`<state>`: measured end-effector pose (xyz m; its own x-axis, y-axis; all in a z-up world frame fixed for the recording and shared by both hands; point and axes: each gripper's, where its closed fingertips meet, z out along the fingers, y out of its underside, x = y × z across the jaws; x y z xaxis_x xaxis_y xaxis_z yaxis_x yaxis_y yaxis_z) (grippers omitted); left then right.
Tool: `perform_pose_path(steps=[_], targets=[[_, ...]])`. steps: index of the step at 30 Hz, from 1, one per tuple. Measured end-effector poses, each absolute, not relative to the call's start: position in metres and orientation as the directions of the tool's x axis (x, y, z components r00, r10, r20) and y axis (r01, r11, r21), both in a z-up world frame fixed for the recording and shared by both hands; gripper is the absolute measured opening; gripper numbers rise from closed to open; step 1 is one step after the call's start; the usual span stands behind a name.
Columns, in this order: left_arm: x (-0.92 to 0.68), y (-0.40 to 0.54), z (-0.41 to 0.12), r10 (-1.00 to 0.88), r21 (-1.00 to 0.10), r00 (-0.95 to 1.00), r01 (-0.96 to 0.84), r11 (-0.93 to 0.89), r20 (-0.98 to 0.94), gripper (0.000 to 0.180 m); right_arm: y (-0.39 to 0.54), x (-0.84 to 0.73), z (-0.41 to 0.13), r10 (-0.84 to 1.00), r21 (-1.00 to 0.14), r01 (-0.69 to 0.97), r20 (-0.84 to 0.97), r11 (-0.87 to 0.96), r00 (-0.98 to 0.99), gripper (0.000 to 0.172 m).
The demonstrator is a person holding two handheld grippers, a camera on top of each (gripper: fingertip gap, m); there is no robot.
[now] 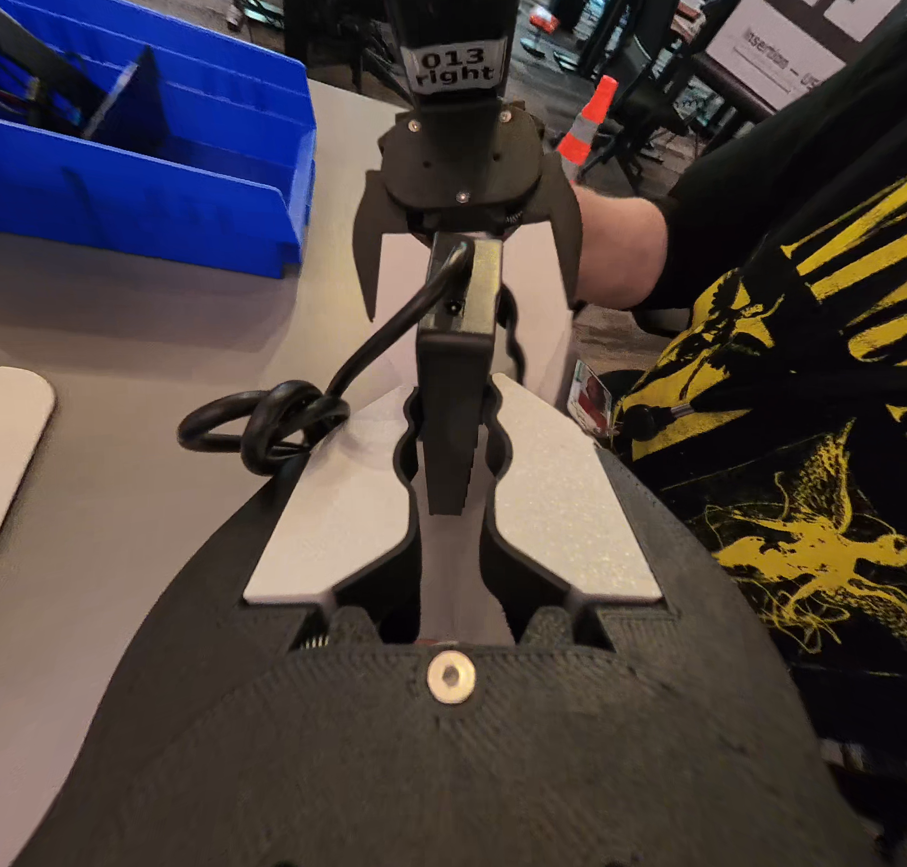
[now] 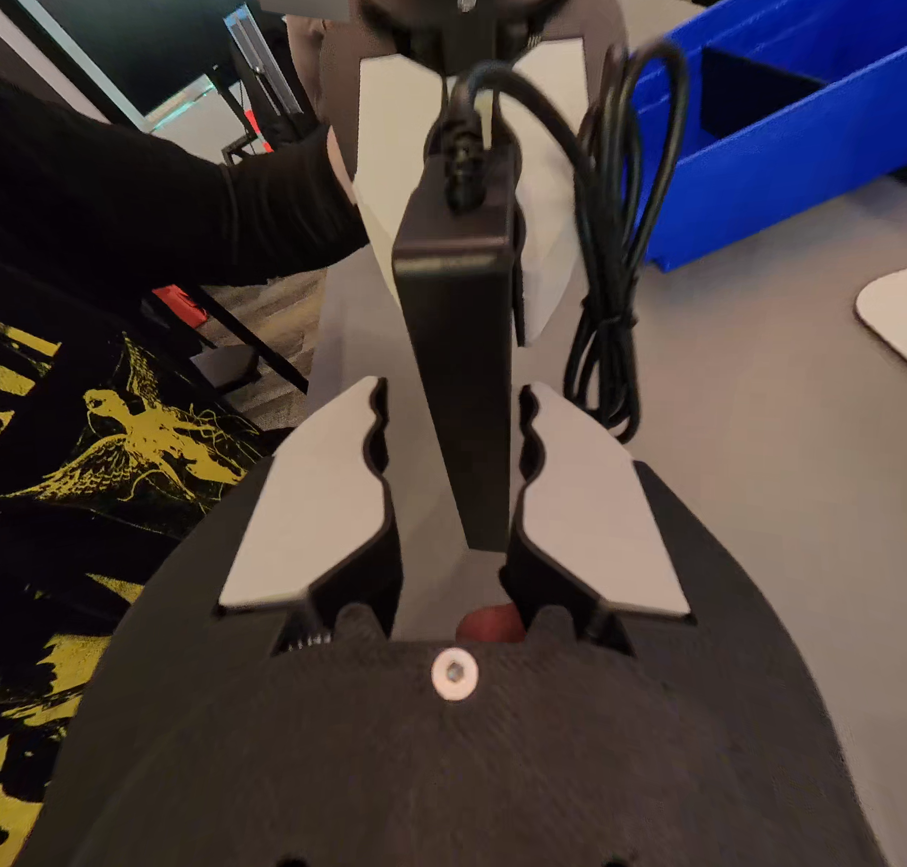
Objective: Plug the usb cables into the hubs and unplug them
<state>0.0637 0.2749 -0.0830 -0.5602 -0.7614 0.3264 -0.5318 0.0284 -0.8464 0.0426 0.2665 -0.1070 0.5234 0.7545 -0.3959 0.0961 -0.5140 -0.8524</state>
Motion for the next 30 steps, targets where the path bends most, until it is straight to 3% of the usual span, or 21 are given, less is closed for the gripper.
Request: perform_pose_path(steps=[2, 3, 6, 8, 9, 14, 18, 20, 25, 28, 30], targets=[[0.062, 0.267, -0.085, -0.697, -0.814, -0.591, -0.581, 0.02, 0.405, 0.023, 0.264, 0.042, -0.11, 0.748, -0.856, 0.097, -0.383, -0.508, 0.542, 0.028], [0.064, 0.267, -0.084, -0.685, -0.812, -0.599, -0.583, 0.019, 0.415, 0.023, 0.264, 0.04, -0.112, 0.747, -0.86, 0.097, -0.373, -0.501, 0.55, 0.026], [0.074, 0.277, -0.076, -0.708, -0.833, -0.582, -0.554, -0.016, 0.401, 0.029, 0.27, 0.047, -0.11, 0.691, -0.859, 0.007, -0.407, -0.512, 0.597, 0.024], [0.076, 0.288, -0.061, -0.725, -0.851, -0.549, -0.517, -0.095, 0.415, 0.061, 0.274, 0.056, -0.107, 0.653, -0.859, -0.084, -0.445, -0.505, 0.613, 0.024], [0.074, 0.296, -0.055, -0.742, -0.864, -0.531, -0.488, -0.127, 0.409, 0.066, 0.276, 0.062, -0.104, 0.637, -0.859, -0.135, -0.462, -0.493, 0.617, 0.024], [0.053, 0.289, -0.071, -0.712, -0.838, -0.488, -0.476, -0.268, 0.505, 0.072, 0.274, 0.077, -0.076, 0.652, -0.821, -0.384, -0.569, -0.422, 0.501, 0.024], [0.047, 0.246, -0.103, -0.613, -0.79, -0.523, -0.526, -0.314, 0.592, 0.051, 0.273, 0.065, -0.078, 0.665, -0.805, -0.418, -0.588, -0.422, 0.461, 0.024], [0.047, 0.242, -0.109, -0.577, -0.776, -0.527, -0.504, -0.378, 0.624, 0.024, 0.27, 0.056, -0.077, 0.68, -0.793, -0.437, -0.598, -0.424, 0.424, 0.025], [0.037, 0.232, -0.097, -0.441, -0.747, -0.62, -0.414, -0.52, 0.65, 0.023, 0.261, 0.044, -0.067, 0.731, -0.801, -0.426, -0.578, -0.421, 0.363, 0.029], [0.028, 0.223, -0.092, -0.342, -0.738, -0.697, -0.4, -0.544, 0.63, 0.024, 0.253, 0.04, -0.055, 0.786, -0.763, -0.462, -0.586, -0.453, 0.197, 0.053], [0.02, 0.216, -0.089, -0.218, -0.707, -0.755, -0.414, -0.574, 0.619, 0.024, 0.248, 0.036, -0.051, 0.827, -0.761, -0.462, -0.554, -0.456, 0.096, 0.056]])
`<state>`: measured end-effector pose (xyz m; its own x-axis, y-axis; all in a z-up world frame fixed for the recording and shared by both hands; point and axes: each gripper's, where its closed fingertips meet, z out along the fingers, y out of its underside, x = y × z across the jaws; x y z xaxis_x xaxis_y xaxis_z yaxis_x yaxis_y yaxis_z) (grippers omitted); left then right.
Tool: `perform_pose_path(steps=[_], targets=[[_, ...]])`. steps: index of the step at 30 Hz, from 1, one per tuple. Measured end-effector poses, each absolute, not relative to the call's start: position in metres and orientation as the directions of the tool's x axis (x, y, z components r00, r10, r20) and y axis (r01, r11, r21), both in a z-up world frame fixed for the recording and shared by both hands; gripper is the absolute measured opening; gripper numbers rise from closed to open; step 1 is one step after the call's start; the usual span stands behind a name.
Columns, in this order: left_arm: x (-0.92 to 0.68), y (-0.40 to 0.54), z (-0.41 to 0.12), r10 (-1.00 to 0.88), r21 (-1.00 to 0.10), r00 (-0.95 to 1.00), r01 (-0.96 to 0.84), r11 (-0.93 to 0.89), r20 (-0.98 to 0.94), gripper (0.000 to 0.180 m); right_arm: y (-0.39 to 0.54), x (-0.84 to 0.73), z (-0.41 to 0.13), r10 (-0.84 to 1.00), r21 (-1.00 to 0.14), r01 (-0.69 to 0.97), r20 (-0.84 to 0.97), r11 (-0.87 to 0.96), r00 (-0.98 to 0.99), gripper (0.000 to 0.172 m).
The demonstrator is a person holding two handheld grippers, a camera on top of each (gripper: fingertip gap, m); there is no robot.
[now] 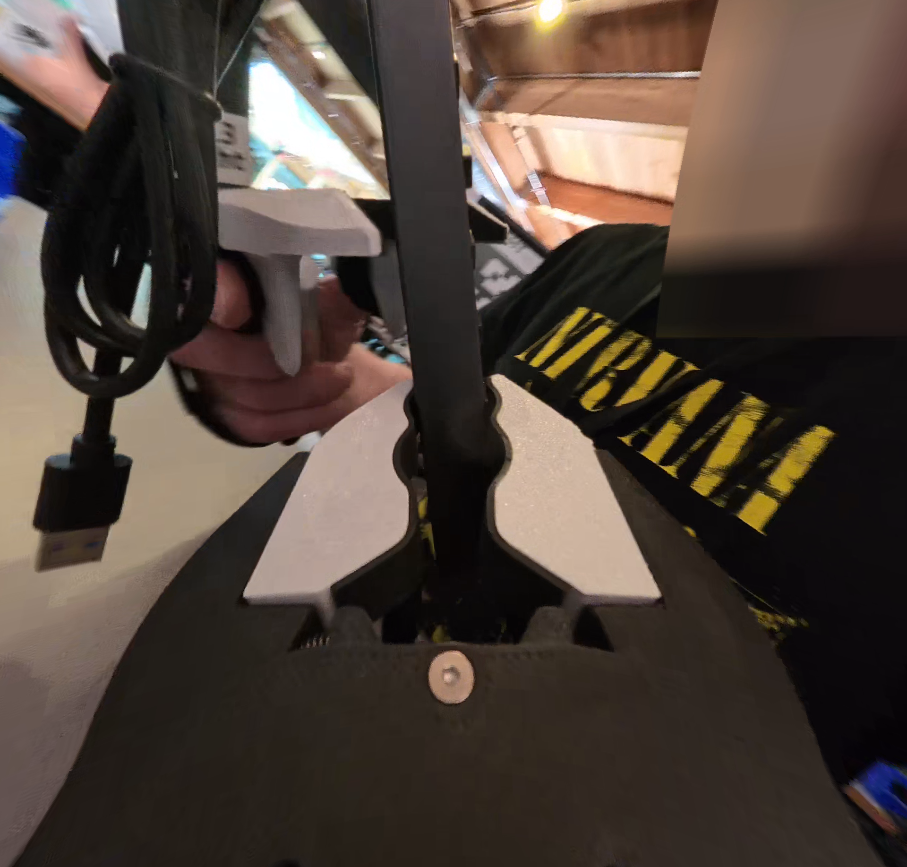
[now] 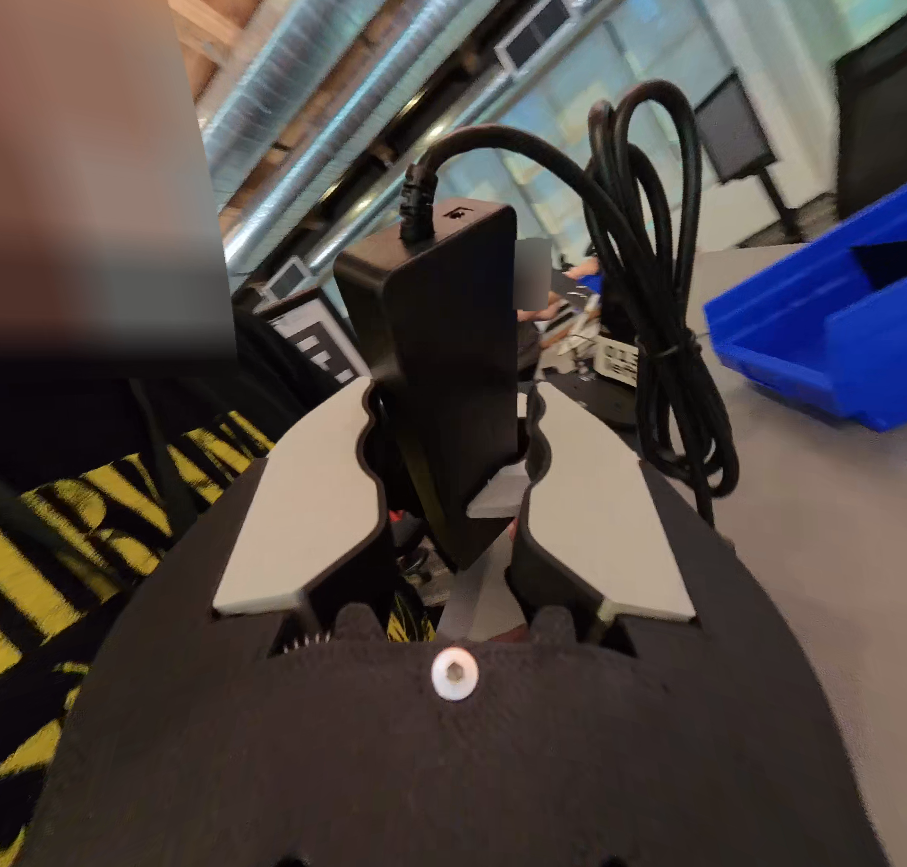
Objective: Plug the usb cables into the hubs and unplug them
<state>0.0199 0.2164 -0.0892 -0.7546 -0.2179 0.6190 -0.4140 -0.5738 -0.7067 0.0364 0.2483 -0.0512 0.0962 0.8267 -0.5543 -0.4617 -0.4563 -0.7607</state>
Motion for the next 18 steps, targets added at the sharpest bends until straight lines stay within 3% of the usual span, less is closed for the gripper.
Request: perform_pose_path(steps=[5, 11, 15, 18], targets=[[0.016, 0.197, -0.096, -0.026, -0.645, -0.78, -0.498, -0.579, 0.626, 0.024, 0.23, 0.009, -0.055, 0.872, -0.817, -0.314, -0.48, -0.484, -0.095, 0.078], [0.014, 0.197, -0.091, 0.017, -0.64, -0.803, -0.487, -0.594, 0.595, 0.023, 0.223, 0.002, -0.053, 0.906, -0.864, -0.275, -0.406, -0.423, -0.117, 0.068], [0.022, 0.198, -0.093, -0.092, -0.668, -0.789, -0.445, -0.597, 0.608, 0.028, 0.226, 0.009, -0.054, 0.919, -0.868, -0.306, -0.386, -0.39, -0.076, 0.066], [0.022, 0.219, -0.096, -0.236, -0.694, -0.738, -0.404, -0.595, 0.632, 0.047, 0.23, 0.021, -0.053, 0.923, -0.862, -0.341, -0.381, -0.375, -0.05, 0.066]])
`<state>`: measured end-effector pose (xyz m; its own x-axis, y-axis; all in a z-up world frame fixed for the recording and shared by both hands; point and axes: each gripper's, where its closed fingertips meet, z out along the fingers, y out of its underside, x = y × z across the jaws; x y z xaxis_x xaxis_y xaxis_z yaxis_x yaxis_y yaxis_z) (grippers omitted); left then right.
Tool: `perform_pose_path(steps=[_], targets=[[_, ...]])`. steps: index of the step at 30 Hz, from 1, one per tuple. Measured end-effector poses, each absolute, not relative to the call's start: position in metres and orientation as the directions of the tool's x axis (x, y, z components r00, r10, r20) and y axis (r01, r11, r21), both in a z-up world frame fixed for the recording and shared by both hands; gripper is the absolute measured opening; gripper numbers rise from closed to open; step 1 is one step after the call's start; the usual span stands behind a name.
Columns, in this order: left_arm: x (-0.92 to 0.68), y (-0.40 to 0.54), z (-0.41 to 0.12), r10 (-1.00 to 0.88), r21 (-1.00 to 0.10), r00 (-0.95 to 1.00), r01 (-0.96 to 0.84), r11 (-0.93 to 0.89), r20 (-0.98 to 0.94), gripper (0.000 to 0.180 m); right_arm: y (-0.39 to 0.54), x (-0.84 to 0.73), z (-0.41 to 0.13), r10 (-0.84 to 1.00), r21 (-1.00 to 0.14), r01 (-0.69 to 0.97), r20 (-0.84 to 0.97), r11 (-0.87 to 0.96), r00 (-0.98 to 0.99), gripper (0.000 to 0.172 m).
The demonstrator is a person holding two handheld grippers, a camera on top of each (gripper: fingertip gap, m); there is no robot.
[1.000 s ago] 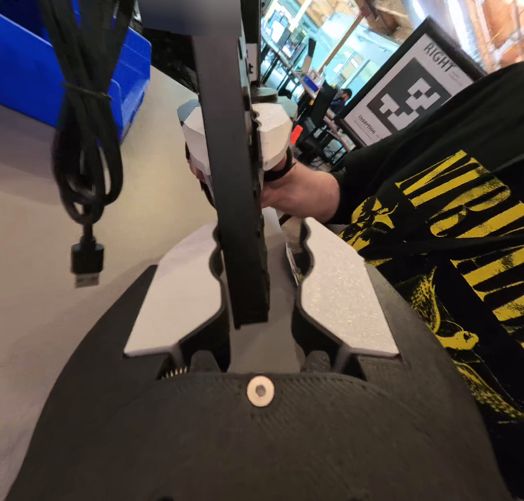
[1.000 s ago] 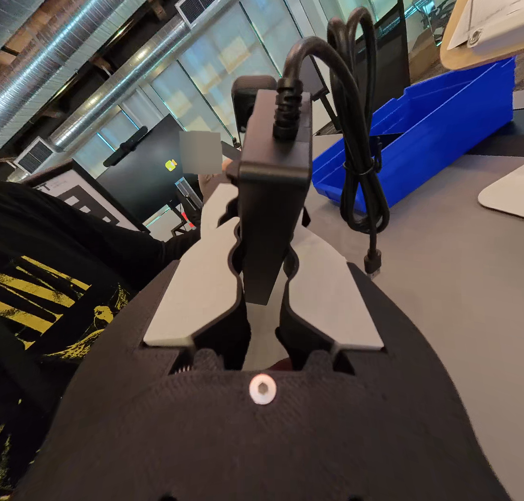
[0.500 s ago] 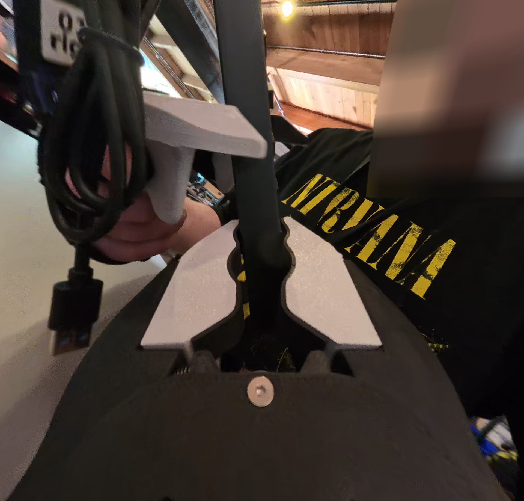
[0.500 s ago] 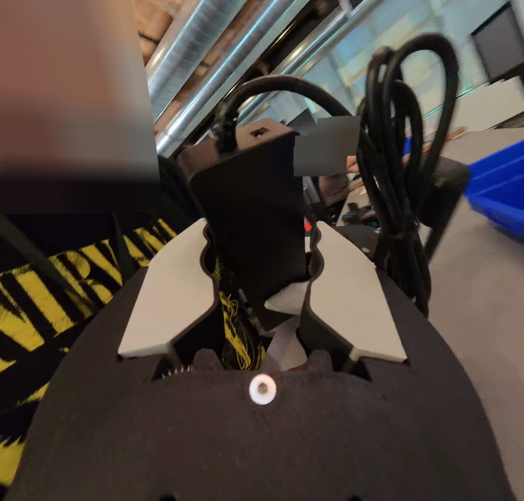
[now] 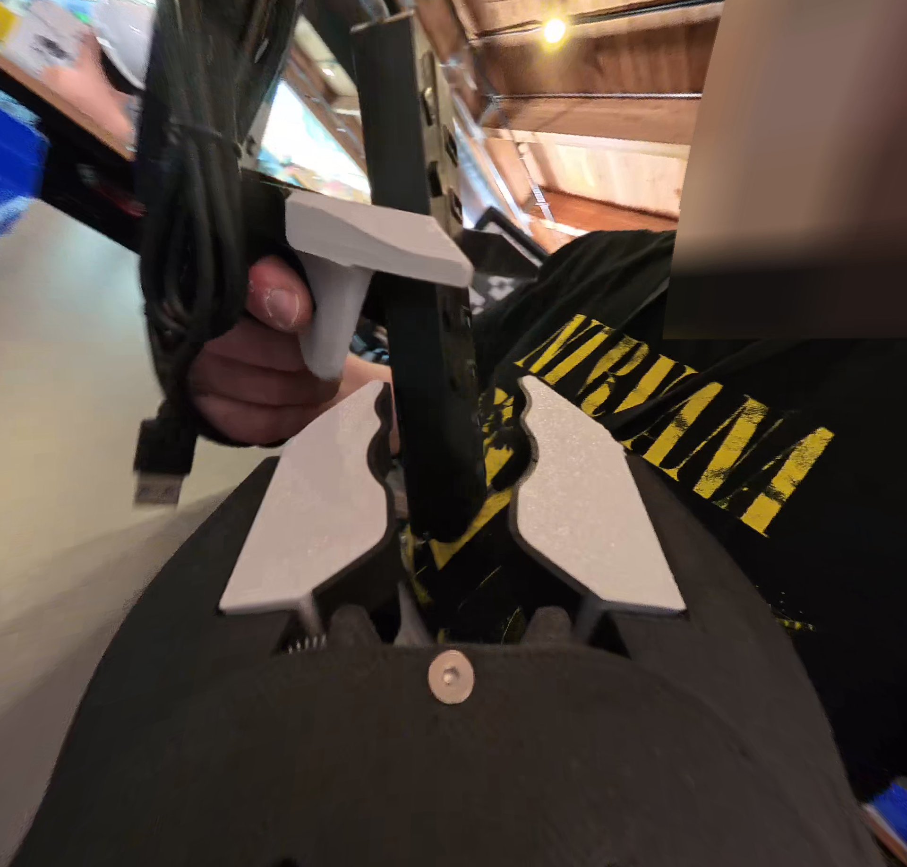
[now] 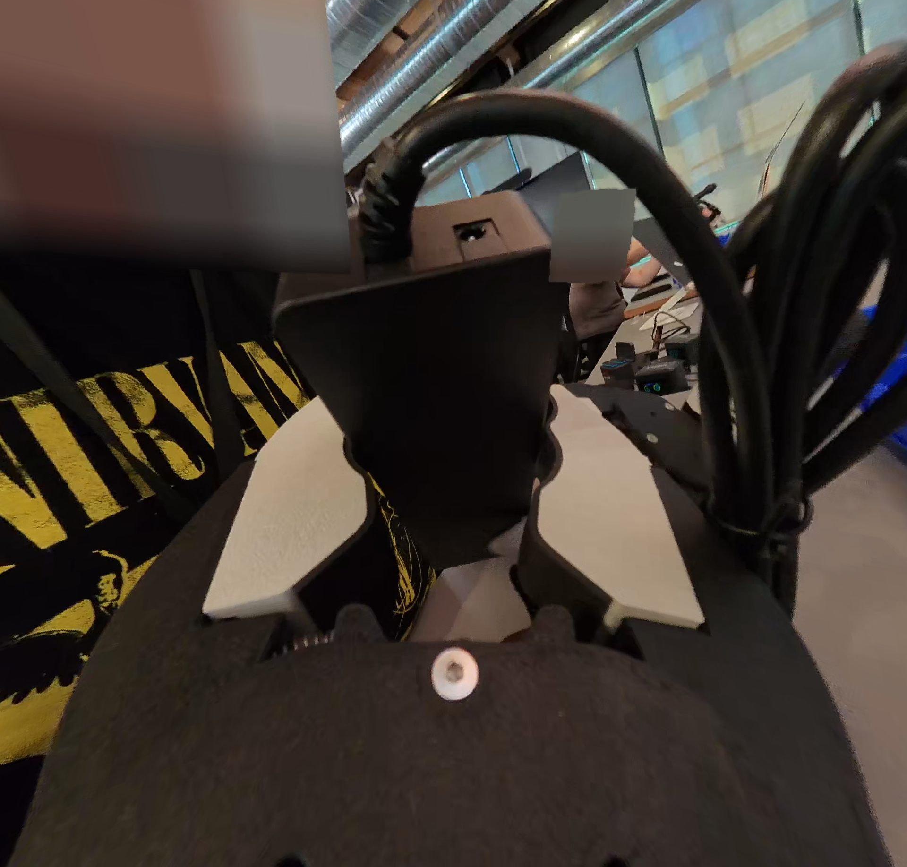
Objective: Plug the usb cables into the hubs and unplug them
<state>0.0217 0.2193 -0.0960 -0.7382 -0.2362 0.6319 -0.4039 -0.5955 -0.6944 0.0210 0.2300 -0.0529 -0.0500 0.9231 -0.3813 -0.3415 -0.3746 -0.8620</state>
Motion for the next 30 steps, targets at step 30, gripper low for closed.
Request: perform_pose_path(steps=[30], targets=[[-0.055, 0.562, -0.257, -0.98, -0.188, 0.199, -0.963, -0.191, -0.022, 0.048, 0.285, 0.091, -0.111, 0.908, -0.819, -0.44, -0.418, -0.369, 0.016, 0.066]])
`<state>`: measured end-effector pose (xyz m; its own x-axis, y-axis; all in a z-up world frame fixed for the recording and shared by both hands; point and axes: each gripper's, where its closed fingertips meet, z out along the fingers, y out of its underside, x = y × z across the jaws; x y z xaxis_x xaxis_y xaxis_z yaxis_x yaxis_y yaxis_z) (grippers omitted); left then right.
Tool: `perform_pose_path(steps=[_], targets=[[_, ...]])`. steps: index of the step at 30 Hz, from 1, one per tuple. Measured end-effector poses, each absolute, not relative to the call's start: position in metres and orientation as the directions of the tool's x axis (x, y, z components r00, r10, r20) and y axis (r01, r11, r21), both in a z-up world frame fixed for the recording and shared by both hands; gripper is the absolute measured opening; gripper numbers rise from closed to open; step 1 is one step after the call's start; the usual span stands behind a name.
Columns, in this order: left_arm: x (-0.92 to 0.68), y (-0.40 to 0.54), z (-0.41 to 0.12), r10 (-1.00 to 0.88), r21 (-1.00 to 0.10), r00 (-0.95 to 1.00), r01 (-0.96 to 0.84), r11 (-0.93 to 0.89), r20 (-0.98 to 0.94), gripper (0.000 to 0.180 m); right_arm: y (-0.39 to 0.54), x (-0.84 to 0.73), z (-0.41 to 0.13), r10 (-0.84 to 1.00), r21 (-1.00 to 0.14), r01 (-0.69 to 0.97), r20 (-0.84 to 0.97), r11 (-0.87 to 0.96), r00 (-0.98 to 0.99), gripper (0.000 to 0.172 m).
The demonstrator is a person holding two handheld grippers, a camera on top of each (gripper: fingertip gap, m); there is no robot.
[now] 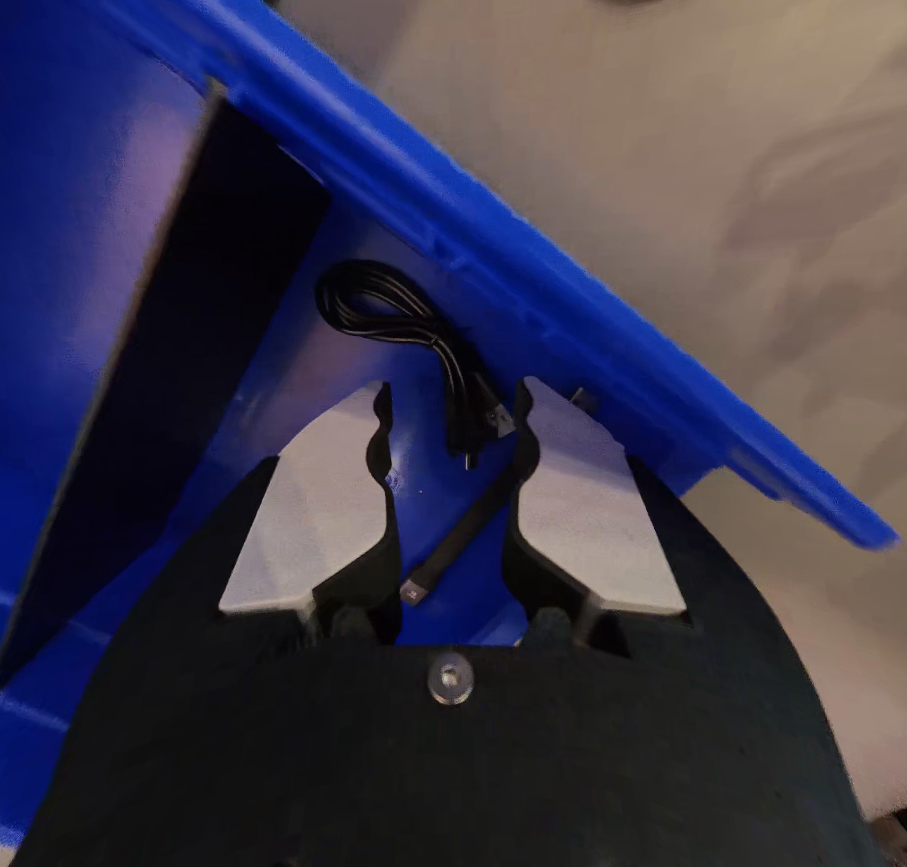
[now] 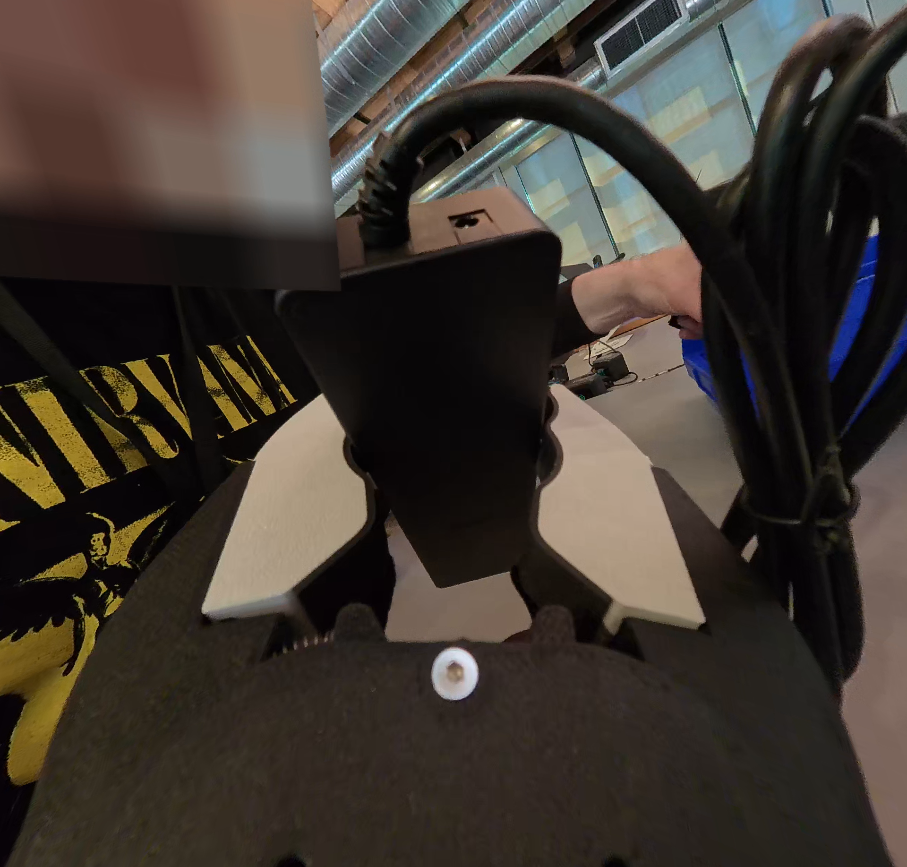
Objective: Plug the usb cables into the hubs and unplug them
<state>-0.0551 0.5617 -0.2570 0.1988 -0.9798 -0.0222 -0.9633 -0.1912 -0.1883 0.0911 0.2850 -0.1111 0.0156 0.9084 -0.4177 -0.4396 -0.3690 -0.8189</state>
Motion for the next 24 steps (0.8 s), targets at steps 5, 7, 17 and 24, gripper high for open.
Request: perform_pose_path(steps=[5, 7, 17, 24], targets=[[-0.057, 0.565, -0.27, -0.976, -0.128, 0.218, -0.969, -0.213, -0.028, 0.02, 0.283, 0.088, -0.113, 0.911, -0.833, -0.417, -0.411, -0.364, 0.026, 0.066], [-0.055, 0.565, -0.267, -0.972, -0.167, 0.236, -0.958, -0.233, 0.003, 0.02, 0.282, 0.088, -0.112, 0.912, -0.836, -0.413, -0.409, -0.361, 0.03, 0.066], [-0.062, 0.534, -0.149, -0.932, -0.612, 0.337, -0.712, -0.344, 0.131, 0.019, 0.278, 0.093, -0.105, 0.922, -0.846, -0.416, -0.385, -0.334, 0.042, 0.066], [-0.046, 0.408, -0.176, -0.937, -0.599, 0.3, -0.722, -0.346, 0.178, 0.019, 0.276, 0.092, -0.106, 0.926, -0.862, -0.393, -0.371, -0.319, 0.064, 0.066]])
